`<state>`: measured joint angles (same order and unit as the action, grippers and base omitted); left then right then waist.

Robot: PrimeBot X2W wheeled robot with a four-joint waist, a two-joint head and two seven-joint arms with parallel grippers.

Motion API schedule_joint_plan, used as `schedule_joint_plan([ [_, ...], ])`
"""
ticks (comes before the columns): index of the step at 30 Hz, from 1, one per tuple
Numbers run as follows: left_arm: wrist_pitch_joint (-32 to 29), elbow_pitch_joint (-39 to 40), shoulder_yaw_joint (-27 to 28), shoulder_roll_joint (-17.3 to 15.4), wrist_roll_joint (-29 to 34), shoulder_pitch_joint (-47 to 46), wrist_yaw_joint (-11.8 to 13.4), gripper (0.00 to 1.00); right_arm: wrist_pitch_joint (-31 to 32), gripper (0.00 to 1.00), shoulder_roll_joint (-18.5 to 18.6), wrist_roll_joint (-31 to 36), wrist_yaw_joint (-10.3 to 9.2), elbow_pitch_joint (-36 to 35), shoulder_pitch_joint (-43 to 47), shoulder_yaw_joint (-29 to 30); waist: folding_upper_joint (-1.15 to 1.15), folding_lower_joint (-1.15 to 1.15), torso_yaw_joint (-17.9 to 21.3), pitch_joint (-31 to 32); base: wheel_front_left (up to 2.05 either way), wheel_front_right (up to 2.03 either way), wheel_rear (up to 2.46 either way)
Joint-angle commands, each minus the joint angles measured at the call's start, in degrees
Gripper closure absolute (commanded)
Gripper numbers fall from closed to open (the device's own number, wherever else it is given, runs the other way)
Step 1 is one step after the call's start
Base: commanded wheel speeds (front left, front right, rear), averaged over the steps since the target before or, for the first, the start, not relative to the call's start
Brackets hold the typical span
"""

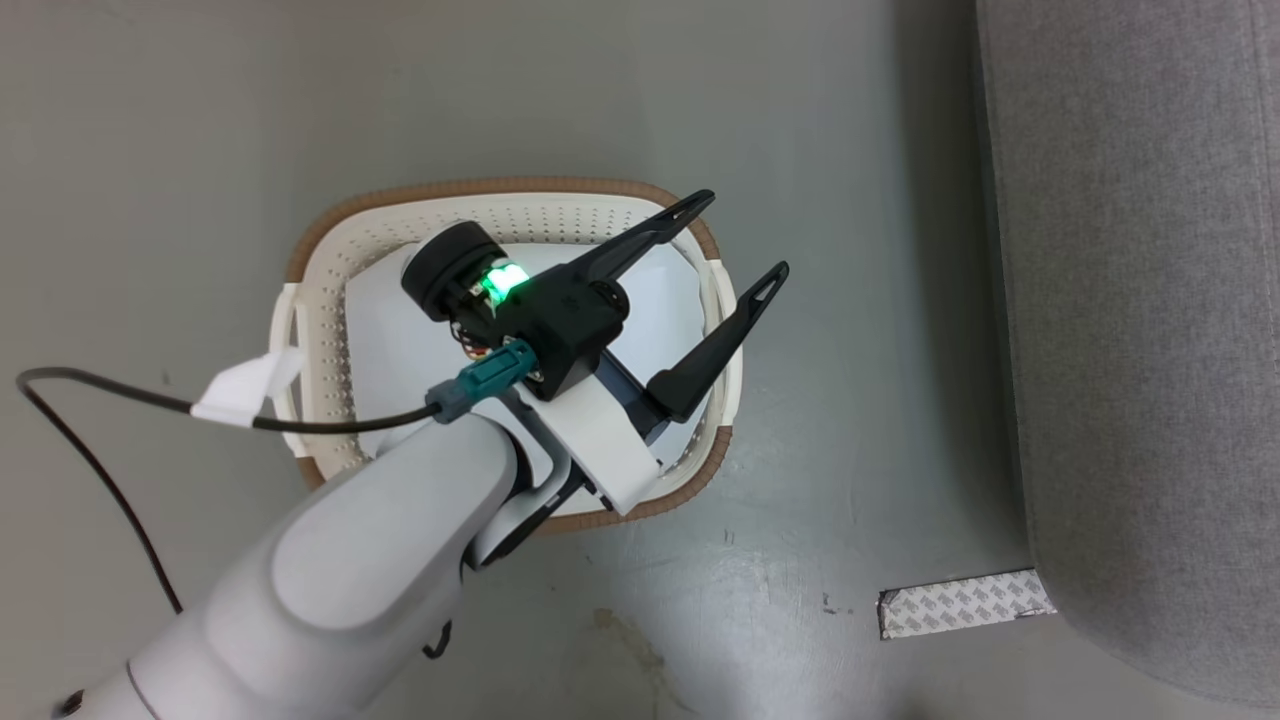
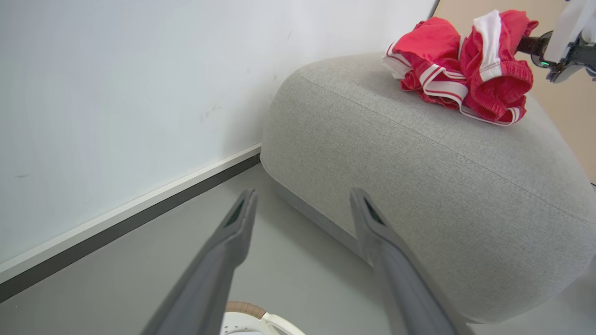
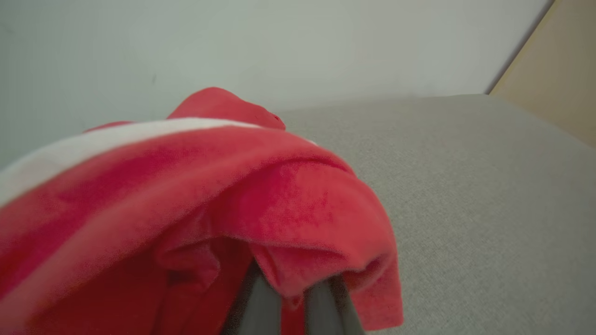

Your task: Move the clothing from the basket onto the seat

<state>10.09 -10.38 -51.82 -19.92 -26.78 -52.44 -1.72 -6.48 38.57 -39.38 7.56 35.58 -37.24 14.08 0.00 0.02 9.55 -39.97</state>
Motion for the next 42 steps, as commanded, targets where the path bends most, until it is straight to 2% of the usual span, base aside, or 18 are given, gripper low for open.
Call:
schedule_joint_plan([
  [1,0.12,0.32,0.30,-0.35,0.00,-0.66,0.11,0.00,0.73,1.00,0.70,-0.37,-0.15,0.86,-0.78,-0.19,0.00,-0.02,-0.17,-0.07,0.00,0.00,0.00],
  [5,0.68,-0.25,0.35,-0.32,-0.65,-0.07,0.26,0.00,5.25,1.00,0.37,-1.08,-0.15,5.28,-2.54,-1.59,0.00,-0.02,-0.35,0.94,0.00,0.00,0.00],
  [6,0.86,-0.48,0.35,-0.31,-0.83,0.15,0.30,0.00,5.62,0.76,0.21,-1.27,-0.15,5.86,-2.98,-1.74,0.00,-0.02,-0.34,1.36,0.00,0.00,0.00],
  [7,1.05,-0.72,0.36,-0.29,-0.94,0.36,0.38,0.00,5.71,0.05,-0.04,-1.49,-0.15,6.24,-3.39,-1.85,0.00,-0.02,-0.31,1.87,0.00,0.00,0.00],
  [8,1.07,-0.93,0.37,-0.25,-1.14,0.55,0.33,0.00,6.23,0.00,-0.21,-1.57,-0.15,6.66,-3.49,-2.20,0.00,-0.02,-0.28,2.41,0.00,0.00,0.00],
  [16,3.18,-2.98,0.77,0.08,-2.37,4.06,1.07,0.00,9.75,0.00,-0.55,-0.52,-0.15,7.47,-0.84,-6.66,0.00,-0.02,0.47,10.60,0.00,0.00,0.00],
  [21,4.22,-4.16,1.81,-0.57,-4.49,8.26,1.72,0.00,15.82,0.00,0.46,-0.92,-0.15,5.37,3.23,-9.57,0.00,-0.02,0.77,18.17,0.00,0.00,0.00],
  [25,4.65,-4.29,2.91,-0.98,-5.66,11.77,2.39,0.00,20.86,0.00,1.36,-1.13,-0.15,1.59,6.83,-10.95,0.00,-0.02,0.72,23.93,0.00,0.00,0.00],
  [30,4.97,-3.39,4.38,-1.46,-7.03,15.76,3.40,0.00,23.40,0.00,2.21,0.62,-0.15,-6.27,10.82,-9.97,0.00,-0.02,0.07,29.92,0.00,0.00,0.00],
  [38,5.10,-1.61,9.04,-2.38,-9.48,23.23,5.84,0.00,19.12,0.00,-3.43,4.46,-0.15,-21.83,16.57,-7.15,0.00,-0.02,-2.17,39.26,0.00,0.00,0.00],
  [42,5.09,-0.07,13.37,-3.78,-9.65,26.41,7.91,0.00,14.36,0.00,-6.56,6.89,-0.14,-28.75,18.61,-7.78,0.00,-0.02,-3.18,40.42,0.00,0.00,0.00],
])
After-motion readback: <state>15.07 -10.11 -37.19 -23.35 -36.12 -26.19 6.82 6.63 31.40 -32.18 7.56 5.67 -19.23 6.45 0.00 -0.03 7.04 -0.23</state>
